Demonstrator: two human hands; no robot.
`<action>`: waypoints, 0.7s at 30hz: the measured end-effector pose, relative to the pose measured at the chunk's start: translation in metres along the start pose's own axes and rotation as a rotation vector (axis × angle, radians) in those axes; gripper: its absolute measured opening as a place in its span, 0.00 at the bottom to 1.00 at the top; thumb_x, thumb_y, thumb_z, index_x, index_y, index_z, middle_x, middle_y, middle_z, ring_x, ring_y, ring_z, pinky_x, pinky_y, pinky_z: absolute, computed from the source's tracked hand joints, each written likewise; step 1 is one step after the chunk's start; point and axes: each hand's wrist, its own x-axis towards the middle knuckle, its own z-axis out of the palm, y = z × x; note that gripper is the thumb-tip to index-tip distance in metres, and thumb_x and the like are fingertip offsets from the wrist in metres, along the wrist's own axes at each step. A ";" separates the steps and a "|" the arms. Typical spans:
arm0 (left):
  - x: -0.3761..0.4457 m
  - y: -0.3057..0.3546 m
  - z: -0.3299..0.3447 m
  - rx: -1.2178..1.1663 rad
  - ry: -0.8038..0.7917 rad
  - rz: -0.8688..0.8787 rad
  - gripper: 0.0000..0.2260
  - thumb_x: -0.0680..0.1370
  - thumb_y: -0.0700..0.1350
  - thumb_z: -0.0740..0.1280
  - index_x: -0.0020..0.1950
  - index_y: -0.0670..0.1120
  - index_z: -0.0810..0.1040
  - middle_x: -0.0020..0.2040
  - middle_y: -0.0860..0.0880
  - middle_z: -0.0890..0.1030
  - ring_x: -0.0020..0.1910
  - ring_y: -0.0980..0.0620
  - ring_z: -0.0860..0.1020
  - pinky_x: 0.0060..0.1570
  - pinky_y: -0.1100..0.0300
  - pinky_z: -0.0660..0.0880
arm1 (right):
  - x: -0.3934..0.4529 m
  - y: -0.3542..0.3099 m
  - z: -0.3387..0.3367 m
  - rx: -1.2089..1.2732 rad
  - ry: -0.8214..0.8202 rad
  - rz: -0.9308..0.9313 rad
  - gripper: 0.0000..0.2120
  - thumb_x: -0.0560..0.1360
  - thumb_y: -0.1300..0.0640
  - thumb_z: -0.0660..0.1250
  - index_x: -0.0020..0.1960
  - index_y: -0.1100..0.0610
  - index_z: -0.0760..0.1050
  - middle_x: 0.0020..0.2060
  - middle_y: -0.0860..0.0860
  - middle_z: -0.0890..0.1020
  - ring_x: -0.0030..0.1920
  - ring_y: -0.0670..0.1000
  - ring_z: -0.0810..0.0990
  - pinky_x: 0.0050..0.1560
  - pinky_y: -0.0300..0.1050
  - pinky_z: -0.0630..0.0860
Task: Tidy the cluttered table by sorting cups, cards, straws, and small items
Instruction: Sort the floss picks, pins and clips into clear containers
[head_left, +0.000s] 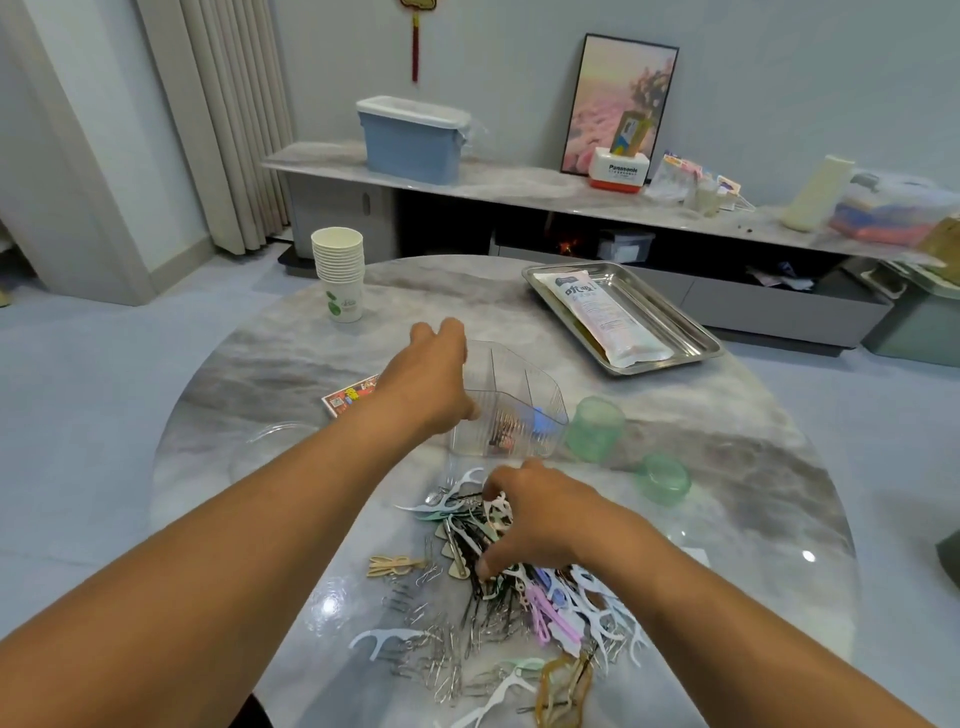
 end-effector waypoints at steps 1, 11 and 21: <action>-0.003 0.004 -0.008 0.072 -0.022 -0.002 0.24 0.70 0.48 0.80 0.56 0.47 0.69 0.54 0.47 0.71 0.47 0.44 0.77 0.43 0.52 0.73 | -0.002 0.000 0.001 -0.033 0.009 0.015 0.37 0.64 0.39 0.80 0.67 0.47 0.70 0.63 0.50 0.73 0.60 0.55 0.76 0.60 0.55 0.77; -0.033 -0.008 0.034 0.383 -0.700 0.137 0.16 0.70 0.49 0.80 0.54 0.46 0.83 0.50 0.49 0.85 0.44 0.51 0.82 0.34 0.64 0.72 | -0.040 0.013 0.020 -0.229 -0.106 0.017 0.19 0.65 0.47 0.81 0.50 0.54 0.79 0.45 0.49 0.83 0.46 0.53 0.80 0.43 0.47 0.75; -0.036 -0.013 0.053 0.435 -0.621 0.393 0.13 0.72 0.41 0.76 0.54 0.52 0.82 0.38 0.59 0.73 0.44 0.52 0.75 0.35 0.60 0.67 | -0.033 0.045 0.002 0.371 -0.152 0.070 0.10 0.75 0.51 0.74 0.44 0.58 0.82 0.37 0.50 0.86 0.36 0.48 0.80 0.38 0.44 0.77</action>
